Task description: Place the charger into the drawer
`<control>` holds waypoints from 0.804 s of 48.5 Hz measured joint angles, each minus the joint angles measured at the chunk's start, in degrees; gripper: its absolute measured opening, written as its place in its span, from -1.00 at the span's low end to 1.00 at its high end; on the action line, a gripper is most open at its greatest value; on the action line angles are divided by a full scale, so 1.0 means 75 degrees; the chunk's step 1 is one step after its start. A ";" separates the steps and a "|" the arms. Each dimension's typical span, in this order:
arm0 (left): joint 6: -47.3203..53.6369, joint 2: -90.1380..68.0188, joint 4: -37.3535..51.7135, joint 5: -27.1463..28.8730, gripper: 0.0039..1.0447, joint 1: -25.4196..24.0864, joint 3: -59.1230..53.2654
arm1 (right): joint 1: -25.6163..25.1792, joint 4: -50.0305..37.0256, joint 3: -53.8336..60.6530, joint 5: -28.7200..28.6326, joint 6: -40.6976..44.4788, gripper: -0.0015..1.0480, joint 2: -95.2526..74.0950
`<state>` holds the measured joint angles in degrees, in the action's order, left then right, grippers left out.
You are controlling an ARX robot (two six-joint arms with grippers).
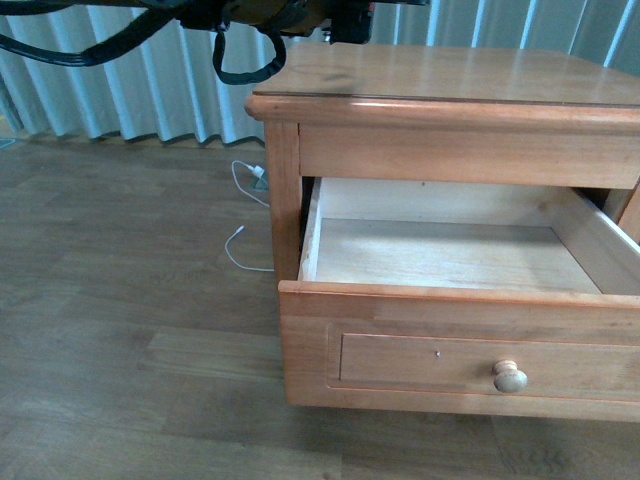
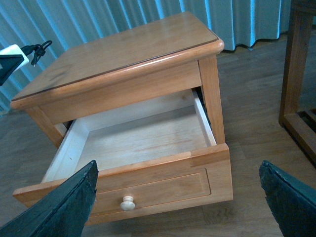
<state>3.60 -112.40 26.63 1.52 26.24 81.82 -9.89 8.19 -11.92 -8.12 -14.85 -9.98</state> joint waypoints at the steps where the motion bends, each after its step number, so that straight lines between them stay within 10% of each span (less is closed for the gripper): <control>1: 0.0006 0.0070 0.0000 -0.0058 -0.56 0.0020 -0.0082 | 0.0000 0.0000 0.0000 0.0000 0.0000 0.85 0.0000; 19: 0.0125 0.1559 -0.0490 -0.1163 -0.56 0.0804 -0.2419 | 0.0000 0.0000 0.0000 0.0000 0.0003 0.85 0.0000; 39: 0.0003 0.0289 -0.0638 -0.0490 -0.56 0.1110 -0.2500 | 0.0000 0.0000 0.0000 0.0003 0.0003 0.85 0.0000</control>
<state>3.62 -110.24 21.85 -2.15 34.57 63.07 -9.89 8.19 -11.92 -8.10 -14.83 -9.98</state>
